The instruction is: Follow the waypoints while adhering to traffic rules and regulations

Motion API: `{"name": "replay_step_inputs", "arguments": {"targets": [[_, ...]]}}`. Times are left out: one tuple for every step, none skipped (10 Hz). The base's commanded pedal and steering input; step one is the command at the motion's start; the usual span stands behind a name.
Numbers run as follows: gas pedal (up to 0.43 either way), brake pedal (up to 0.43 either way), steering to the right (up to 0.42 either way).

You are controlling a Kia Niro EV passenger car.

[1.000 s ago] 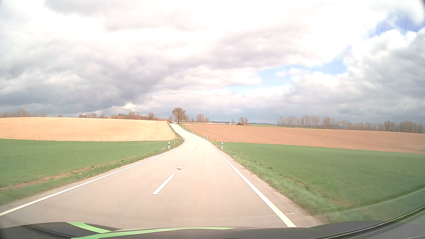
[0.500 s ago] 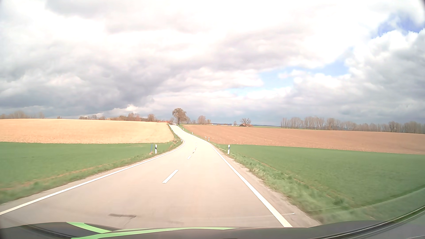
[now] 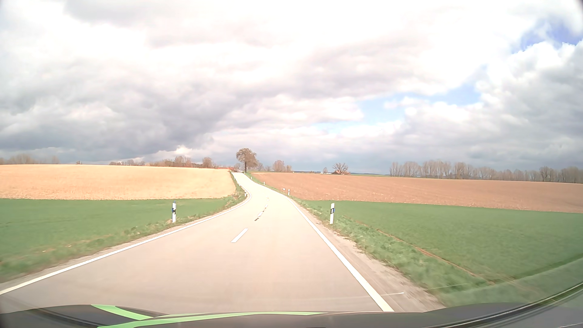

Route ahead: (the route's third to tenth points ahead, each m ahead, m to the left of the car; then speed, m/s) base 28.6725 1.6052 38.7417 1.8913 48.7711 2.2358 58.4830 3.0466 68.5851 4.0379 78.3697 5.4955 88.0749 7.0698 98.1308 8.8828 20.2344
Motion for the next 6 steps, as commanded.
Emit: {"name": "replay_step_inputs", "arguments": {"targets": [[0.110,0.000,-0.005],[0.110,0.000,-0.005],[0.110,0.000,-0.006],[0.110,0.000,-0.006],[0.110,0.000,-0.008],[0.110,0.000,-0.009]]}}
